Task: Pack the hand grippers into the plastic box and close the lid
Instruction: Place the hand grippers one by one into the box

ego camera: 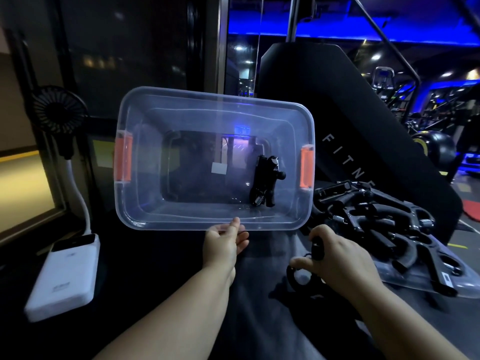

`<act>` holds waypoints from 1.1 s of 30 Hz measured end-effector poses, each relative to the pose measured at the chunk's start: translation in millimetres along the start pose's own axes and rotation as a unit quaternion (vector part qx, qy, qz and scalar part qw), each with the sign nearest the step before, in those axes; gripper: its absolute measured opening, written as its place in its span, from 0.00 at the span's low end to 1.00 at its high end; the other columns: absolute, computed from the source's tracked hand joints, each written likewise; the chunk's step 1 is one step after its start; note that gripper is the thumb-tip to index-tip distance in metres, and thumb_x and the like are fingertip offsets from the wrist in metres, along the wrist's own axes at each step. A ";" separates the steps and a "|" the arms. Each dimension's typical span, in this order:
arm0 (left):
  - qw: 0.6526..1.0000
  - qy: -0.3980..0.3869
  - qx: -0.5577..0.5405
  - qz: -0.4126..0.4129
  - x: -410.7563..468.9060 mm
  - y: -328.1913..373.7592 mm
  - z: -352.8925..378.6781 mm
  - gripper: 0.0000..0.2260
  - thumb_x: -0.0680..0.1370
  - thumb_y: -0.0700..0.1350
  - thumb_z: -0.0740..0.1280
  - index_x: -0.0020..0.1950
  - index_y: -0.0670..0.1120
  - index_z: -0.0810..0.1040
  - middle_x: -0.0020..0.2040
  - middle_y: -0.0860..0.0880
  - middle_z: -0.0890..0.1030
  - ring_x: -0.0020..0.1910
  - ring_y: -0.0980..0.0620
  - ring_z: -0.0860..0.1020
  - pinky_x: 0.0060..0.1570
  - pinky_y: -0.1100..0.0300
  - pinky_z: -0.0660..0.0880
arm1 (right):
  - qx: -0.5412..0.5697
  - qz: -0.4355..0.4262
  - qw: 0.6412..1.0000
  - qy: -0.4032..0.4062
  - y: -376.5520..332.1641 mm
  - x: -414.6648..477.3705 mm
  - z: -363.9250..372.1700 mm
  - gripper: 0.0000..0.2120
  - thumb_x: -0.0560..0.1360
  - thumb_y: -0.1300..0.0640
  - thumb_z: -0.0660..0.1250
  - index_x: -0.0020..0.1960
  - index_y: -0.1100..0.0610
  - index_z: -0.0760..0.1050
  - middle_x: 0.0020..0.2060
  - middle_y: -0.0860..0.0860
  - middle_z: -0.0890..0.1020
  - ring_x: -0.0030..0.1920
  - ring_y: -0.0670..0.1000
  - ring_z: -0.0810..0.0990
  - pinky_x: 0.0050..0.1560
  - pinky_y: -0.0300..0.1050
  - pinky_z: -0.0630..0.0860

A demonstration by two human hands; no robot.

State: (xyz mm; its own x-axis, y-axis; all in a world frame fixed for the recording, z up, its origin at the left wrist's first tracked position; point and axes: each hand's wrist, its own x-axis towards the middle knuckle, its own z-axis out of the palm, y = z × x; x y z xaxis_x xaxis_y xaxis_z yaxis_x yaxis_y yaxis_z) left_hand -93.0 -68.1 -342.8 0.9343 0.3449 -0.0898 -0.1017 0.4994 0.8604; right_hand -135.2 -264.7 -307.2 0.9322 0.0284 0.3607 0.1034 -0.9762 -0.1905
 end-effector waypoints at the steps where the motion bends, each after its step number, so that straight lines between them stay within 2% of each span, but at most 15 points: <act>1: 1.000 0.000 0.000 0.001 0.2 -0.3 0.1 0.06 0.78 0.44 0.67 0.47 0.42 0.72 0.41 0.45 0.81 0.37 0.51 0.80 0.37 0.60 0.79 | 0.008 0.001 1.000 0.000 -1.0 0.2 -1.4 0.36 0.59 0.23 0.62 0.56 0.46 0.67 0.42 0.44 0.76 0.49 0.50 0.78 0.41 0.44 0.68; 3: 1.000 -0.001 0.001 0.001 0.0 -0.8 0.2 0.06 0.78 0.44 0.67 0.47 0.43 0.72 0.41 0.45 0.81 0.37 0.51 0.80 0.37 0.60 0.78 | 0.027 0.000 1.000 0.005 -3.8 0.3 -3.5 0.35 0.58 0.24 0.63 0.55 0.48 0.67 0.39 0.43 0.74 0.46 0.50 0.77 0.40 0.45 0.69; 7: 1.000 0.001 0.004 -0.003 0.2 -0.1 0.4 0.06 0.78 0.44 0.67 0.48 0.42 0.72 0.42 0.45 0.81 0.37 0.51 0.80 0.38 0.60 0.79 | 0.088 0.002 0.996 0.026 -12.2 4.3 -8.4 0.34 0.58 0.27 0.67 0.52 0.51 0.67 0.40 0.45 0.76 0.44 0.52 0.76 0.43 0.48 0.74; 11: 1.000 -0.001 0.008 -0.002 0.3 -0.7 -1.1 0.07 0.78 0.44 0.67 0.49 0.42 0.72 0.43 0.44 0.81 0.38 0.51 0.80 0.39 0.60 0.79 | 0.159 -0.013 0.986 0.057 -22.0 6.4 -9.1 0.34 0.52 0.25 0.63 0.47 0.49 0.63 0.35 0.43 0.72 0.38 0.50 0.72 0.36 0.46 0.66; 14: 1.000 -0.004 0.008 -0.004 0.7 -1.7 -2.2 0.08 0.78 0.44 0.67 0.51 0.41 0.72 0.43 0.44 0.81 0.38 0.51 0.80 0.38 0.60 0.78 | 0.210 -0.015 0.973 0.095 -30.6 6.8 -10.4 0.31 0.54 0.31 0.71 0.43 0.52 0.64 0.32 0.44 0.71 0.33 0.44 0.69 0.31 0.41 0.64; 16: 1.000 -0.004 0.007 -0.005 1.4 -2.0 -2.4 0.08 0.78 0.44 0.67 0.50 0.41 0.72 0.43 0.44 0.81 0.38 0.51 0.80 0.38 0.60 0.78 | 0.231 -0.010 0.965 0.127 -35.6 9.3 -11.4 0.30 0.56 0.38 0.77 0.39 0.54 0.64 0.30 0.46 0.70 0.31 0.43 0.67 0.29 0.37 0.63; 18: 1.000 -0.002 0.008 -0.006 1.8 -2.2 -2.6 0.08 0.78 0.44 0.67 0.49 0.41 0.72 0.42 0.44 0.81 0.37 0.51 0.80 0.38 0.59 0.78 | 0.256 -0.009 0.953 0.161 -40.1 11.7 -11.7 0.29 0.56 0.40 0.79 0.36 0.55 0.62 0.29 0.47 0.68 0.29 0.45 0.65 0.29 0.37 0.63; 21: 1.000 -0.004 0.010 -0.007 1.9 -2.2 -2.8 0.09 0.78 0.44 0.68 0.50 0.40 0.73 0.42 0.44 0.81 0.37 0.51 0.80 0.38 0.59 0.78 | 0.314 0.003 0.923 0.222 -46.9 12.9 -8.9 0.29 0.57 0.45 0.81 0.33 0.53 0.60 0.28 0.47 0.66 0.29 0.47 0.63 0.31 0.35 0.63; 23: 1.000 -0.003 0.009 -0.009 2.4 -2.1 -2.7 0.08 0.77 0.44 0.68 0.50 0.40 0.73 0.43 0.44 0.82 0.38 0.51 0.80 0.38 0.59 0.77 | 0.367 0.028 0.894 0.256 -47.6 14.1 -2.1 0.29 0.58 0.44 0.80 0.31 0.51 0.58 0.29 0.48 0.66 0.31 0.49 0.64 0.33 0.38 0.63; 26: 1.000 -0.001 0.011 -0.007 3.1 -1.6 -3.0 0.09 0.77 0.44 0.68 0.50 0.40 0.73 0.43 0.44 0.82 0.38 0.51 0.80 0.37 0.59 0.78 | 0.477 0.085 0.832 0.269 -45.5 15.1 6.4 0.31 0.56 0.31 0.75 0.32 0.51 0.60 0.30 0.57 0.67 0.32 0.55 0.65 0.34 0.54 0.67; 27: 1.000 -0.002 0.010 -0.006 2.9 -1.0 -3.3 0.08 0.77 0.44 0.68 0.50 0.40 0.73 0.42 0.44 0.81 0.38 0.51 0.80 0.37 0.59 0.78 | 0.493 0.098 0.821 0.270 -42.0 14.3 7.6 0.31 0.56 0.30 0.74 0.32 0.51 0.61 0.30 0.58 0.67 0.32 0.56 0.65 0.34 0.55 0.68; 29: 1.000 -0.004 0.005 -0.008 1.8 0.1 -3.1 0.08 0.78 0.44 0.67 0.50 0.40 0.73 0.42 0.44 0.81 0.37 0.51 0.80 0.38 0.59 0.78 | 0.477 0.096 0.836 0.253 -34.7 10.8 3.0 0.26 0.60 0.36 0.77 0.34 0.51 0.64 0.31 0.52 0.70 0.33 0.53 0.68 0.34 0.48 0.68; 31: 1.000 -0.005 0.004 -0.011 0.7 1.1 -2.6 0.08 0.78 0.43 0.67 0.51 0.40 0.73 0.42 0.44 0.81 0.37 0.51 0.79 0.38 0.60 0.79 | 0.410 0.078 0.882 0.218 -23.9 9.4 -1.0 0.13 0.67 0.45 0.76 0.42 0.47 0.72 0.38 0.48 0.75 0.39 0.52 0.75 0.39 0.42 0.70; 33: 1.000 -0.006 0.002 -0.012 0.4 1.6 -2.1 0.08 0.78 0.43 0.67 0.51 0.40 0.73 0.42 0.44 0.81 0.37 0.51 0.79 0.39 0.59 0.79 | 0.339 0.062 0.923 0.171 -14.5 8.7 -6.2 0.11 0.71 0.46 0.72 0.52 0.45 0.76 0.44 0.46 0.77 0.45 0.49 0.77 0.45 0.43 0.70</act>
State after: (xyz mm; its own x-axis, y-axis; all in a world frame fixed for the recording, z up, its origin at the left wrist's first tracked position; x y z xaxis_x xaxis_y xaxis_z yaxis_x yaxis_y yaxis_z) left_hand -93.5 -65.5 -342.5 0.9405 0.3233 -0.1046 -0.0780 0.5051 0.8596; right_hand -130.8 -251.6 -295.6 0.7997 -0.2566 0.5428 0.3046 -0.6058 -0.7350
